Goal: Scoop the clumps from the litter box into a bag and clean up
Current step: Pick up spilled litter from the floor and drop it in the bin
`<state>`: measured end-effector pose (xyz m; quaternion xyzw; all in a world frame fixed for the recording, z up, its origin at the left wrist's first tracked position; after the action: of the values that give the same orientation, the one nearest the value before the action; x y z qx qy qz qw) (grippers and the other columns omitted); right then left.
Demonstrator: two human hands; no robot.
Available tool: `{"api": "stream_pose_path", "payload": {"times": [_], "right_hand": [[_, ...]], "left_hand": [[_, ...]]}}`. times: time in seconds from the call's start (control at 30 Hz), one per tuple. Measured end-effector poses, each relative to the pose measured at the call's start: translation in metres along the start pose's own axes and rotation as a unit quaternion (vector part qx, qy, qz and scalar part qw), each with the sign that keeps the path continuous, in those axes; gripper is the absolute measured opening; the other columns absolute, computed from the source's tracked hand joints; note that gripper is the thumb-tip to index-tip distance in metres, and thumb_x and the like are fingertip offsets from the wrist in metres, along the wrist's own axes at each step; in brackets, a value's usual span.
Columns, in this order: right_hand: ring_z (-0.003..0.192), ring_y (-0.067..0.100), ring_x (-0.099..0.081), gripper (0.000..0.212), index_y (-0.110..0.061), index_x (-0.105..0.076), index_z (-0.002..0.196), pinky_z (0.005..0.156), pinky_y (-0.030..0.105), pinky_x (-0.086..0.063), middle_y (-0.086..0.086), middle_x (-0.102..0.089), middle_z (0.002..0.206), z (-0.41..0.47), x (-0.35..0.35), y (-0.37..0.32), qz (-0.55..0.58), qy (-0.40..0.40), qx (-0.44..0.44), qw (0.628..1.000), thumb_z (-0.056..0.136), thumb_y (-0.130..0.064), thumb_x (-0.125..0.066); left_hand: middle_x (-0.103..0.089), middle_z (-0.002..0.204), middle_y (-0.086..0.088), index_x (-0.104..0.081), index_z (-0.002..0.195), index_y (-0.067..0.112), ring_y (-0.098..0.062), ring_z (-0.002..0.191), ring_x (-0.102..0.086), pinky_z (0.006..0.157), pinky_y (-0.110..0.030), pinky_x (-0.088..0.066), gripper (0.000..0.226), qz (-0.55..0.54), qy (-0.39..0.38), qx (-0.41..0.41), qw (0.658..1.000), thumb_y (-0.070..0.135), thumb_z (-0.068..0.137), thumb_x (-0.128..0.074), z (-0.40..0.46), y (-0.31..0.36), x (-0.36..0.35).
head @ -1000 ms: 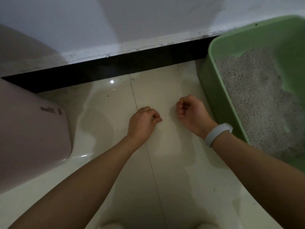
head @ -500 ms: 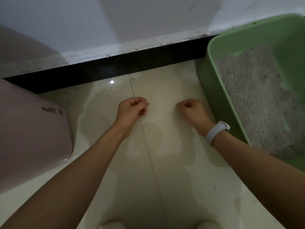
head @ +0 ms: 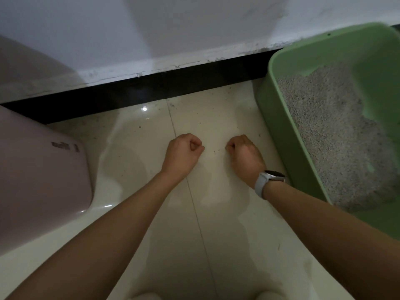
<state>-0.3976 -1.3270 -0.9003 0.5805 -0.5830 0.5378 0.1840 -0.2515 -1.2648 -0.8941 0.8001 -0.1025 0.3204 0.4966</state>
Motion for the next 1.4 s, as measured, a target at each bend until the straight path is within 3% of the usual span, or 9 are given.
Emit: {"api": "stream_pose_path", "payload": {"times": [0.1,0.2,0.43,0.57,0.77,0.83,0.93,1.03,1.4], "right_hand": [[0.103,0.034,-0.049,0.022,0.004,-0.054,0.106,0.082,0.032,-0.035,0.021,-0.051,0.113,0.0,-0.002,-0.002,-0.023,-0.009,0.011,1.0,0.095,-0.009,-0.04],[0.09,0.027,-0.051,0.015,0.003,-0.055,0.098,0.067,0.025,-0.034,0.014,-0.056,0.096,0.004,0.008,0.005,0.155,0.017,-0.055,0.986,0.092,-0.004,-0.043],[0.057,0.013,-0.043,0.024,-0.007,-0.052,0.07,0.052,0.017,-0.038,0.007,-0.05,0.064,0.002,0.016,0.017,0.535,0.024,-0.206,0.819,0.089,0.006,-0.047],[0.056,0.014,-0.043,0.024,-0.004,-0.055,0.076,0.05,0.018,-0.036,0.01,-0.049,0.064,0.0,0.015,0.015,0.601,0.002,-0.222,0.768,0.087,0.011,-0.04],[0.052,0.016,-0.035,0.032,-0.007,-0.046,0.063,0.04,0.018,-0.028,0.008,-0.042,0.062,-0.008,0.004,0.014,0.613,-0.075,-0.249,0.746,0.083,0.006,-0.025],[0.051,0.016,-0.035,0.03,-0.009,-0.048,0.062,0.043,0.021,-0.027,0.006,-0.043,0.06,-0.008,0.003,0.017,0.563,-0.066,-0.247,0.786,0.086,0.0,-0.032],[0.059,0.017,-0.046,0.023,-0.01,-0.057,0.067,0.054,0.023,-0.036,0.004,-0.05,0.063,-0.006,0.01,0.021,0.332,-0.022,-0.183,0.925,0.089,-0.01,-0.051],[0.084,0.02,-0.055,0.013,-0.004,-0.064,0.092,0.073,0.023,-0.04,0.009,-0.062,0.088,-0.008,0.009,0.017,0.17,-0.014,-0.125,0.977,0.087,-0.013,-0.055],[0.103,0.036,-0.05,0.018,0.003,-0.058,0.098,0.083,0.033,-0.038,0.022,-0.054,0.109,-0.009,-0.003,0.005,0.036,0.002,-0.051,0.998,0.091,-0.007,-0.046]], "left_hand": [[-0.055,0.084,-0.004,-0.066,0.099,0.004,-0.012,0.079,-0.049,0.07,-0.015,-0.033,0.02,0.044,-0.008,-0.011,0.999,0.013,0.082,-0.067,0.003,-0.003,-0.004],[-0.062,0.09,-0.01,-0.067,0.099,0.005,-0.02,0.086,-0.057,0.075,-0.023,-0.037,0.019,0.062,-0.005,-0.017,0.998,0.016,0.083,-0.067,0.004,-0.002,-0.004],[-0.067,0.101,-0.005,-0.069,0.1,0.012,-0.023,0.096,-0.059,0.071,-0.023,-0.034,0.019,0.124,-0.036,-0.018,0.991,0.023,0.091,-0.056,0.005,0.005,-0.004],[-0.06,0.083,0.001,-0.068,0.091,0.01,-0.013,0.08,-0.054,0.064,-0.015,-0.032,0.012,-0.063,-0.006,0.05,0.997,0.018,0.089,-0.06,0.003,-0.001,0.005],[-0.062,0.066,0.002,-0.06,0.079,0.01,0.001,0.054,-0.056,0.057,-0.011,-0.044,0.016,-0.35,-0.03,0.147,0.925,0.005,0.092,-0.052,-0.013,-0.023,0.02],[-0.064,0.059,0.005,-0.06,0.078,0.007,-0.003,0.054,-0.058,0.057,-0.014,-0.046,0.017,-0.419,-0.018,0.167,0.893,-0.004,0.089,-0.053,-0.014,-0.026,0.028],[-0.06,0.053,0.002,-0.058,0.075,0.005,-0.009,0.05,-0.053,0.051,-0.016,-0.042,0.024,-0.477,-0.007,0.206,0.855,-0.01,0.085,-0.041,-0.016,-0.029,0.035],[-0.054,0.049,0.001,-0.054,0.07,0.005,-0.009,0.046,-0.044,0.043,-0.016,-0.033,0.025,-0.498,-0.013,0.245,0.832,-0.003,0.082,-0.033,-0.02,-0.034,0.034],[-0.058,0.069,0.003,-0.07,0.083,0.007,-0.011,0.069,-0.051,0.06,-0.013,-0.036,0.006,-0.043,0.038,0.076,0.995,0.009,0.082,-0.065,-0.039,-0.049,0.036]]}}
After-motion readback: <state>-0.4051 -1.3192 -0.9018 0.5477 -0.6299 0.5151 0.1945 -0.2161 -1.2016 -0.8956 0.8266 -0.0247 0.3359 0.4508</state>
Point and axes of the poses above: each hand's wrist, its own z-axis towards the middle knuckle, its own x-axis out of the back of the hand, y = z × x, the point moved 6 cm from there along z, towards the middle knuckle
